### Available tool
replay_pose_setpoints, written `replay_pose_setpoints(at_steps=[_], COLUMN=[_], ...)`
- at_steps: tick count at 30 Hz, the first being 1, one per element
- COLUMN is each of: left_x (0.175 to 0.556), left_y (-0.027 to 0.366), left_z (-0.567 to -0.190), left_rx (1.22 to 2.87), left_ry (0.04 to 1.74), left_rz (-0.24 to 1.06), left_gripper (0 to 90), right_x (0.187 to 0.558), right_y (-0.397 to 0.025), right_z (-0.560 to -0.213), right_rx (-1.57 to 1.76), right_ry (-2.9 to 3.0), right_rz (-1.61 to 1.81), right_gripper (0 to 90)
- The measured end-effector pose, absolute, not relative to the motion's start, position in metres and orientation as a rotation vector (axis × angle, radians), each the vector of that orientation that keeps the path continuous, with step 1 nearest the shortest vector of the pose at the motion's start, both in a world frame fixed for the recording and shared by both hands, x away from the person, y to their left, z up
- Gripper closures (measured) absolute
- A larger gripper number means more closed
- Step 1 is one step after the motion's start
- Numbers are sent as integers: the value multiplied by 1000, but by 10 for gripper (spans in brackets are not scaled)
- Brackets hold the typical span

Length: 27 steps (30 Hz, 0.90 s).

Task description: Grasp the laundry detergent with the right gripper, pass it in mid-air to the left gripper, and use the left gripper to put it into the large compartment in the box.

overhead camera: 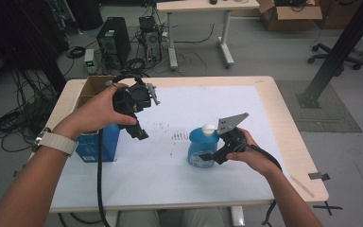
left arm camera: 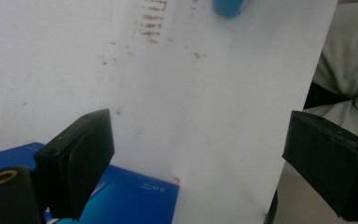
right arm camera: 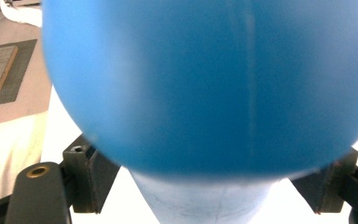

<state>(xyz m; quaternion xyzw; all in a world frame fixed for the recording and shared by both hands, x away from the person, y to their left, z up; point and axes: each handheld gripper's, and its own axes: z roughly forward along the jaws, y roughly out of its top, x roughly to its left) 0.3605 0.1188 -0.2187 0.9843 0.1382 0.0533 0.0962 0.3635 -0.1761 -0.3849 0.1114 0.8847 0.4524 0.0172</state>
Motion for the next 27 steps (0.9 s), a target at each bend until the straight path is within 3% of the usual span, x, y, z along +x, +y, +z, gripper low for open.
replay_pose_setpoints(at_steps=[27], left_x=[361], left_y=[121], left_z=[-222], left_rx=[2917], left_ry=[419], left_rz=[148], left_gripper=[91], right_x=[363], right_y=[-179], right_z=[-387], right_rx=[302], right_ry=[2733], right_rz=[1420], right_gripper=[418])
